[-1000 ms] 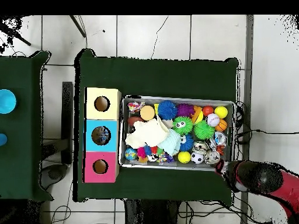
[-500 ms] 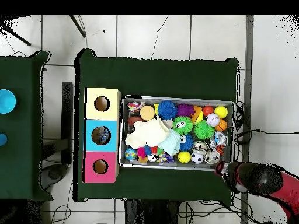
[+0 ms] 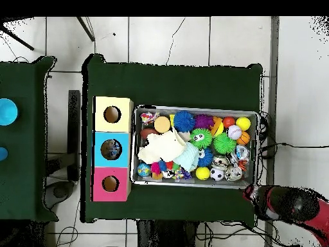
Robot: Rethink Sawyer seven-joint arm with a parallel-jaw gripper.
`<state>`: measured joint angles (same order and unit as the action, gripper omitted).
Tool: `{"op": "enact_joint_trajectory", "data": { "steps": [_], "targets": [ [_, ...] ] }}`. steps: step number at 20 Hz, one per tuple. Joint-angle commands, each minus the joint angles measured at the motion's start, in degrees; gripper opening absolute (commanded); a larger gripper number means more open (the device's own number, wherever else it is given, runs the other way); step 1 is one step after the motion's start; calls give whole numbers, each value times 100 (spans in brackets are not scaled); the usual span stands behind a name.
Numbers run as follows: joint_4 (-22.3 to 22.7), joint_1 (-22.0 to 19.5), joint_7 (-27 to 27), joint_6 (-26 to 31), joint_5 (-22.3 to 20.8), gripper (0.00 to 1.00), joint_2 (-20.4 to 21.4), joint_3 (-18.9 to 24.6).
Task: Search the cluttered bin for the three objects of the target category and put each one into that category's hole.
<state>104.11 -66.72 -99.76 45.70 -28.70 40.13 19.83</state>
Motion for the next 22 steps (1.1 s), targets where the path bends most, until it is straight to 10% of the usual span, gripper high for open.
{"op": "enact_joint_trajectory", "data": {
  "steps": [1,13,22],
  "targets": [
    [-304,310,-1122,-590,-356,100,240,-743],
    [-262,1572,-2752,-1560,69,100,404,-2545],
    [514,1428,-2864,-2232,898,100,843,-2609]
  ]
}}
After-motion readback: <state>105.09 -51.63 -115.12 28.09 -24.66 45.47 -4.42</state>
